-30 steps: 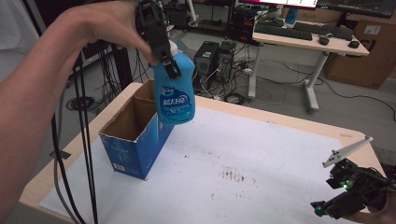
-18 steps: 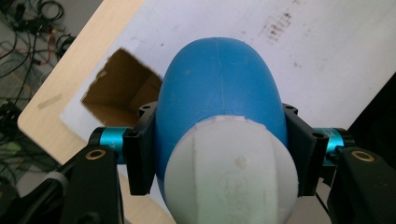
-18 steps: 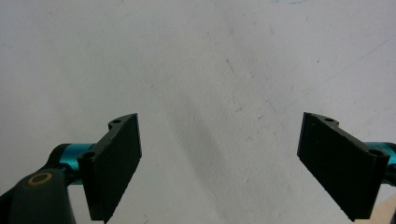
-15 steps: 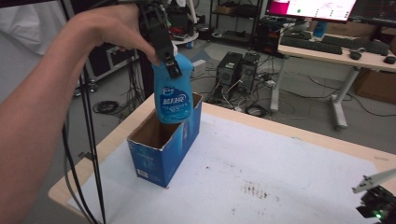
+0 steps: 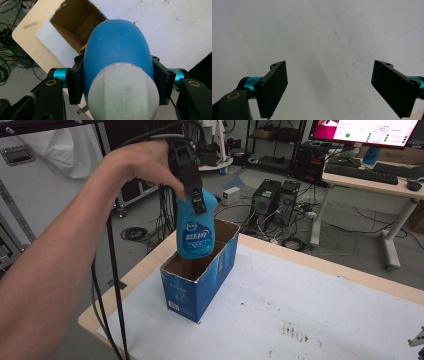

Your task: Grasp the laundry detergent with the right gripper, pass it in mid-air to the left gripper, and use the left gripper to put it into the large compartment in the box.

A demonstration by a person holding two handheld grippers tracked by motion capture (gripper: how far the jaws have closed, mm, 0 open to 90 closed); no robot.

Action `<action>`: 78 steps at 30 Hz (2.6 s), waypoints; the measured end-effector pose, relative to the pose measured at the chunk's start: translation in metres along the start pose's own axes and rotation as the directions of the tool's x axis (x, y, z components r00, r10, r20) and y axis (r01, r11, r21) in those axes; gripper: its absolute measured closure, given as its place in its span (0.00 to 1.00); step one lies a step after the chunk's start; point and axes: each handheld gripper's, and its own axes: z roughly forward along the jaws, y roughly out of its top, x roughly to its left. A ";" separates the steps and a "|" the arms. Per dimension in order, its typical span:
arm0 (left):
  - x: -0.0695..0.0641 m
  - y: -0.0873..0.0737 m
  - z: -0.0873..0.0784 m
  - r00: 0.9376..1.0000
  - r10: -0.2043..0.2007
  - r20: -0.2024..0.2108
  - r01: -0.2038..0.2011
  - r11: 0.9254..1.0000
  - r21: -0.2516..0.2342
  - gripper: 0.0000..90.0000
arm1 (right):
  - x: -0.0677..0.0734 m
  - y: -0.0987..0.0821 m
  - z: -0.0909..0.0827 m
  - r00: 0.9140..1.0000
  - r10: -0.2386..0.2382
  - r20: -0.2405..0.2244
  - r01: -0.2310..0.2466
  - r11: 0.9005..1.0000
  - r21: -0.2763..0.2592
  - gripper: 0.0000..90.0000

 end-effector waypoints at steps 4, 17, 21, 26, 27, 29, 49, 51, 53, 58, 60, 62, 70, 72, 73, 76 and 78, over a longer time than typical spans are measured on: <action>-0.001 0.001 0.006 1.000 0.001 0.008 -0.001 1.000 0.002 0.42 | 0.000 0.000 0.000 1.000 0.003 0.003 -0.003 1.000 0.002 0.14; 0.002 -0.010 0.063 0.996 0.083 0.032 -0.084 0.996 0.037 0.42 | 0.003 -0.001 0.006 1.000 -0.007 0.007 0.007 1.000 0.017 0.14; 0.001 -0.013 0.082 0.986 0.162 0.038 -0.164 0.985 0.047 0.42 | 0.005 -0.001 0.011 1.000 -0.017 0.011 0.016 0.999 0.030 0.14; 0.002 -0.015 0.103 0.972 0.224 0.073 -0.227 0.972 0.051 0.42 | 0.006 -0.001 0.013 1.000 -0.020 0.012 0.020 0.999 0.034 0.14; 0.002 -0.016 0.107 0.968 0.237 0.078 -0.241 0.969 0.051 0.42 | 0.006 -0.001 0.014 1.000 -0.022 0.013 0.022 0.999 0.035 0.14; 0.002 -0.018 0.113 0.959 0.270 0.084 -0.274 0.960 0.048 0.42 | 0.006 -0.001 0.015 1.000 -0.022 0.011 0.022 0.999 0.037 0.14; 0.006 -0.034 0.155 0.918 0.379 0.113 -0.385 0.922 0.034 0.42 | 0.008 -0.003 0.021 0.999 -0.031 0.014 0.030 0.998 0.053 0.14; 0.006 -0.034 0.155 0.917 0.382 0.111 -0.388 0.921 0.041 0.42 | 0.008 -0.004 0.020 1.000 -0.023 0.017 0.022 0.998 0.056 0.14; 0.006 -0.033 0.156 0.917 0.382 0.112 -0.388 0.921 0.038 0.42 | 0.008 -0.005 0.021 1.000 -0.023 0.021 0.021 0.998 0.057 0.14; 0.006 -0.034 0.156 0.917 0.383 0.110 -0.390 0.920 0.042 0.42 | 0.009 -0.005 0.022 1.000 -0.020 0.019 0.019 0.998 0.059 0.14; 0.006 -0.033 0.156 0.917 0.383 0.109 -0.389 0.920 0.043 0.42 | 0.010 -0.005 0.023 1.000 -0.019 0.019 0.018 0.998 0.059 0.14; 0.004 -0.032 0.156 0.918 0.382 0.106 -0.389 0.920 0.055 0.42 | 0.010 -0.004 0.023 1.000 -0.024 0.018 0.023 0.998 0.060 0.14; 0.004 -0.031 0.157 0.920 0.377 0.106 -0.385 0.921 0.066 0.40 | 0.012 -0.003 0.023 0.999 -0.027 0.020 0.026 0.998 0.055 0.14; 0.004 -0.031 0.157 0.924 0.366 0.107 -0.374 0.925 0.064 0.40 | 0.012 -0.003 0.023 0.999 -0.029 0.018 0.028 0.998 0.058 0.14; 0.004 -0.031 0.156 0.924 0.365 0.110 -0.373 0.925 0.066 0.40 | 0.012 -0.004 0.023 0.999 -0.031 0.020 0.030 0.998 0.057 0.14; 0.004 -0.030 0.156 0.923 0.370 0.108 -0.379 0.923 0.068 0.40 | 0.012 -0.004 0.023 0.999 -0.024 0.021 0.023 0.998 0.058 0.14; 0.004 -0.030 0.156 0.923 0.370 0.109 -0.378 0.923 0.068 0.40 | 0.012 -0.005 0.022 0.999 -0.026 0.020 0.024 0.998 0.057 0.14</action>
